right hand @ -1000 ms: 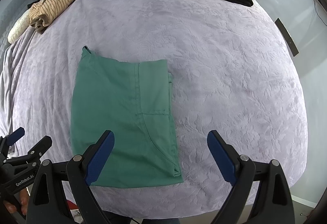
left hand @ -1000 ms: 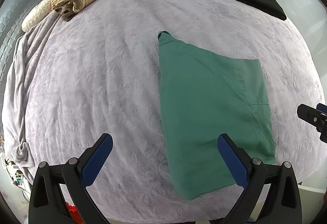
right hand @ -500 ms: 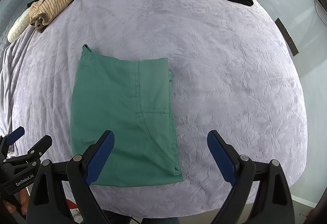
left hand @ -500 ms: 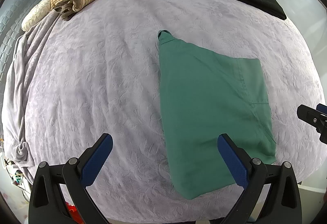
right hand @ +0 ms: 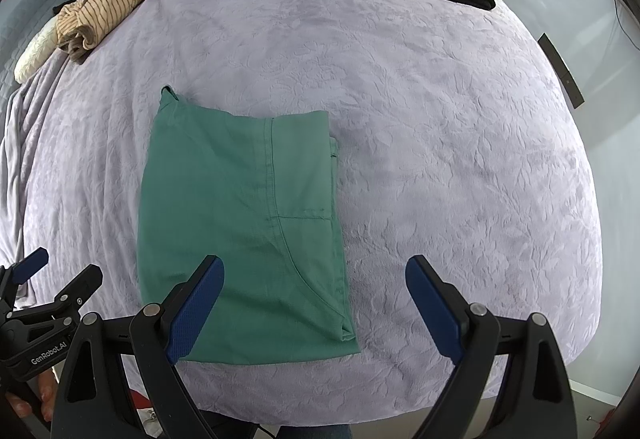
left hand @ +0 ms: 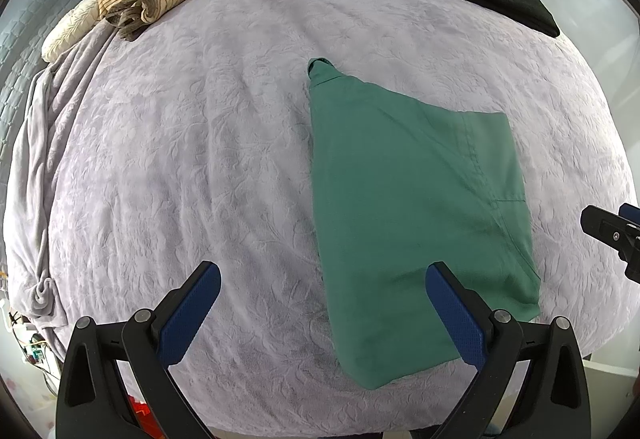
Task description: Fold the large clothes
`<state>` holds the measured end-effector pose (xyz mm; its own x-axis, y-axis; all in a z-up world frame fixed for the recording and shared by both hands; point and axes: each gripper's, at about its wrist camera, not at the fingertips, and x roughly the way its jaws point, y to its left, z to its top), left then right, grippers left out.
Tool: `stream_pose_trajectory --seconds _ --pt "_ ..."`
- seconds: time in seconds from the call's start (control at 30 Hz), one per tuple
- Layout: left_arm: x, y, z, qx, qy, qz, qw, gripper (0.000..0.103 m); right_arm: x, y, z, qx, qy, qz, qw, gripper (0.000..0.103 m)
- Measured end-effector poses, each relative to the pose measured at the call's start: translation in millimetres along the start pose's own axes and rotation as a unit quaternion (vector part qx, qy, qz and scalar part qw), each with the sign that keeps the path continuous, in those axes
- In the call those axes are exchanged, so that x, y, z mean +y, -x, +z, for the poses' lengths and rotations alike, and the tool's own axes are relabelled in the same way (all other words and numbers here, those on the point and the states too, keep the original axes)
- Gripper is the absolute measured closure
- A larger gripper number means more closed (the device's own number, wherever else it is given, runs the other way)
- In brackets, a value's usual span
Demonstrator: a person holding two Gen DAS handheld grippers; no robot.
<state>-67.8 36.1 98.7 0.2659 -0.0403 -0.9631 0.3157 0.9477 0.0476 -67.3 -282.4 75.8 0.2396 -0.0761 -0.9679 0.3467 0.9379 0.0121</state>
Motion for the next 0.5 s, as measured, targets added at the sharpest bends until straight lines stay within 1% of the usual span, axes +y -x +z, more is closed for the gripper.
stream_pose_trajectory --seconds 0.2,0.33,0.4,0.5 --pt "0.9 -1.0 -0.6 -0.001 0.003 0.003 1.0000 0.001 0.6 0.1 2.0 0.000 0.000 0.000 1.000 0.009" --pt "5.5 -1.9 -1.0 0.002 0.014 0.007 0.9999 0.001 1.4 -1.8 -4.7 0.003 0.001 0.001 1.000 0.009" --pt "7.9 -1.1 -1.5 -0.001 0.018 0.003 0.9998 0.001 2.7 -3.3 -4.7 0.006 0.002 0.002 1.000 0.009" --pt "8.3 -0.3 -1.5 -0.004 0.014 0.003 0.9999 0.001 2.4 -5.6 -5.1 0.010 0.003 0.004 1.000 0.009"
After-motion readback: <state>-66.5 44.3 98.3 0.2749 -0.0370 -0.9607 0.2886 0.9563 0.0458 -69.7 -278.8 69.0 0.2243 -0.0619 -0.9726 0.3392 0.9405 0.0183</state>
